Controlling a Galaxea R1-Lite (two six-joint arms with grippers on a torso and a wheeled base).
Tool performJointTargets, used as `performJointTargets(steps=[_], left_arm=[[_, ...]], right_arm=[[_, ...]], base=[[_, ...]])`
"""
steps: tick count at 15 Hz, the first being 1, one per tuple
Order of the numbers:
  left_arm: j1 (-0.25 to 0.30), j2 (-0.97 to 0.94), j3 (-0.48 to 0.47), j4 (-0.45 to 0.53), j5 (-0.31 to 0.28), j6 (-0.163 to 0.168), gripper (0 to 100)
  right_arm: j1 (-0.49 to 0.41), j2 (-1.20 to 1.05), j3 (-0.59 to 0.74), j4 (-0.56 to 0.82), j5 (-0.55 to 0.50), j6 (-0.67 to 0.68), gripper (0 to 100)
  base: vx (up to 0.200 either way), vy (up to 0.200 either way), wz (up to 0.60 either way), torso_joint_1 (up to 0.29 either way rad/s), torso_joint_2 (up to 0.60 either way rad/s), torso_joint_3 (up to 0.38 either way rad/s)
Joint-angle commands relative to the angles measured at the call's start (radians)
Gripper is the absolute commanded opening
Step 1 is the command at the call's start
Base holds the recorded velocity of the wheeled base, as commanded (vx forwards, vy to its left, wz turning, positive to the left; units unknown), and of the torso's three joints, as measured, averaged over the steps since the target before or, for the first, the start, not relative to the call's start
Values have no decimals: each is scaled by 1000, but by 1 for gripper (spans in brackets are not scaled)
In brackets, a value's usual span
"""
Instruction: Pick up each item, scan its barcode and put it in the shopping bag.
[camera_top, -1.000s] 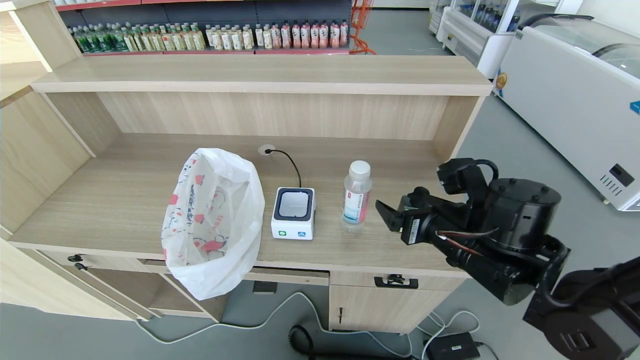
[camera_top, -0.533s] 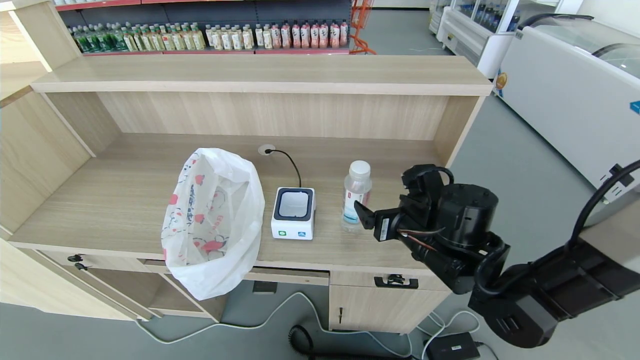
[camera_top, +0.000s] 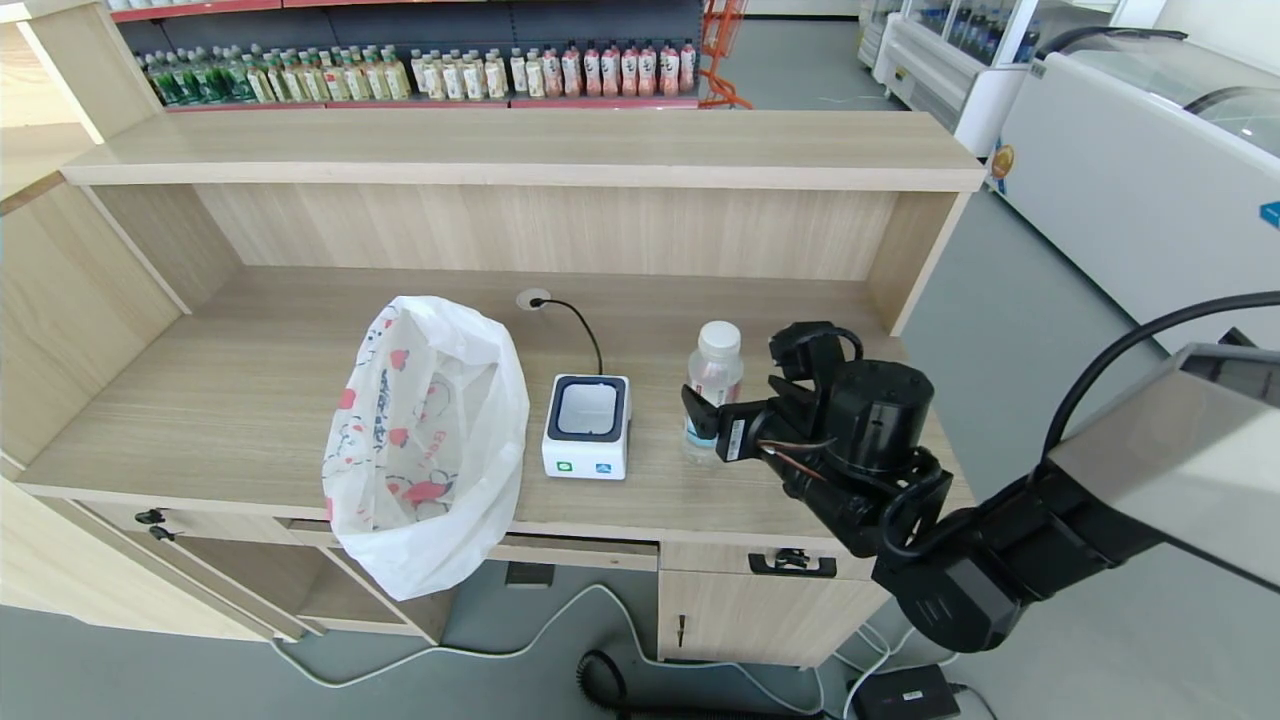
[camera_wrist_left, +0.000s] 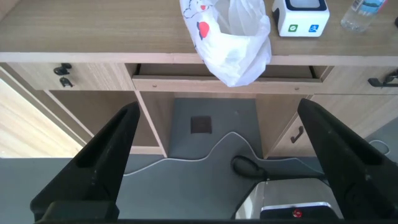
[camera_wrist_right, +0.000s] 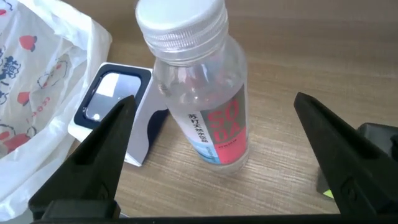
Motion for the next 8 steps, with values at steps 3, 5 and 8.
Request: performJointTargets(steps=[3,5,8], left_arm=[[0,2,0,0,0,0,100],[0,2,0,0,0,0,100],[0,2,0,0,0,0,100]], right_arm=[[-4,30,-15,0,80,16,100],[-13,50,-33,0,93,13,100],[-18,85,-91,10,93,9,100]], base=[[0,0,0,0,0,0],[0,0,0,0,0,0],[0,0,0,0,0,0]])
